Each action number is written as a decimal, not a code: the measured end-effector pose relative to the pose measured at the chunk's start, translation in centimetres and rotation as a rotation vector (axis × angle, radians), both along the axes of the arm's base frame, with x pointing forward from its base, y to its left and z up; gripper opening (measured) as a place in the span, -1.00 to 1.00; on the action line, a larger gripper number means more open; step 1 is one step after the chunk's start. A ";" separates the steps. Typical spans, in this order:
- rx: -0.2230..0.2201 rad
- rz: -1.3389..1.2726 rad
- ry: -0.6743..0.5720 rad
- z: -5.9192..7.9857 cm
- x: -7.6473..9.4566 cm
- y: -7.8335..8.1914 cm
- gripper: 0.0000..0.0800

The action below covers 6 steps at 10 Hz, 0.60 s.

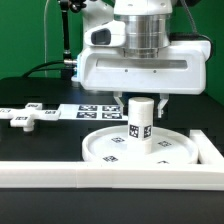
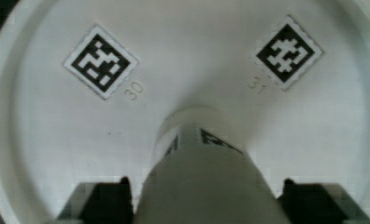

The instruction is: Assemble round table

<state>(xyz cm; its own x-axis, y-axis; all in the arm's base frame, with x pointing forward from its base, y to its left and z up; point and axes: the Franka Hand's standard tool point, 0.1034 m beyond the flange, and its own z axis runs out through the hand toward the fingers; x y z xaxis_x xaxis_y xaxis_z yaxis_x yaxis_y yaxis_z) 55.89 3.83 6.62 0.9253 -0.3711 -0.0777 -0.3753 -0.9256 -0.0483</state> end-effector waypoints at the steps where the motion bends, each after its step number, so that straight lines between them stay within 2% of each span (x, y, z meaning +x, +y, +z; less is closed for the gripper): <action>1: 0.006 -0.142 0.010 0.0 0.0 0.2 0.02; 3: 0.009 -0.327 0.026 0.0 0.0 0.4 0.02; 5: 0.007 -0.359 0.027 0.0 0.0 0.4 0.02; 6: 0.003 -0.322 0.023 0.0 0.0 0.6 0.29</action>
Offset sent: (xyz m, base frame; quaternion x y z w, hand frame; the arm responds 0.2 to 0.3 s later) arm 0.0000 0.0000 0.0000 0.0000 0.0000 0.1938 0.9810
